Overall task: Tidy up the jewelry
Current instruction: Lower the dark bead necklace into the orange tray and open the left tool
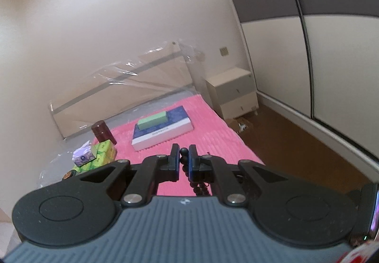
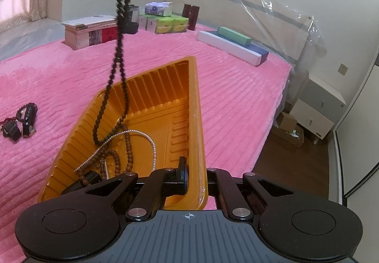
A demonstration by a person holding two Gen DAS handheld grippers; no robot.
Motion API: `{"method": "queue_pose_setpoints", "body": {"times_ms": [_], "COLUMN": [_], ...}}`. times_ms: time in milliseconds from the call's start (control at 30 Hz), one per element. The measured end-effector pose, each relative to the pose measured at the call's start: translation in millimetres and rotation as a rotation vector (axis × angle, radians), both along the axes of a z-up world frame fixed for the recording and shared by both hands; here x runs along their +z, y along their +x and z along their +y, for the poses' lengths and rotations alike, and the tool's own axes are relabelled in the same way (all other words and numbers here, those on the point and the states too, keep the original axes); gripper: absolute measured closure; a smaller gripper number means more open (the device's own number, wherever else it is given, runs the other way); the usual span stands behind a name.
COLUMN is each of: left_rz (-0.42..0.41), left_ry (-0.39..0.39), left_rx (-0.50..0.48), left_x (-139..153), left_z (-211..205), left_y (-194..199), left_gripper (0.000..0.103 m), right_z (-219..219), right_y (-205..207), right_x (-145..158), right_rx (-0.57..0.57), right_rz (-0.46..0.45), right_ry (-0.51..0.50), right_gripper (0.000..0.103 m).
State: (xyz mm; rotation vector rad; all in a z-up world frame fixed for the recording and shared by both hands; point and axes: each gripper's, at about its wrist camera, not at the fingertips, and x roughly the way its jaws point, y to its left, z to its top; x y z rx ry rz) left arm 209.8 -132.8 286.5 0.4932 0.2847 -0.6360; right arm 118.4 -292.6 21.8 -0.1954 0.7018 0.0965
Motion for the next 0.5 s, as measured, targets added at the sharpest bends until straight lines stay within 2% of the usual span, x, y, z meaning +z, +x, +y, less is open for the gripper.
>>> {"method": "queue_pose_setpoints", "body": {"times_ms": [267, 500], "left_rz": [0.029, 0.103], "left_ry": [0.107, 0.167], "left_rx": [-0.044, -0.052], "left_x": [-28, -62], "left_z": [-14, -21], "left_y": [2, 12], "left_gripper": [0.097, 0.097], "right_z": [2, 2], "right_y": [1, 0], "right_x": [0, 0], "right_rx": [0.002, 0.002], "right_rz": [-0.001, -0.002], "right_ry": [-0.004, -0.003], "right_gripper": [0.099, 0.099]}}
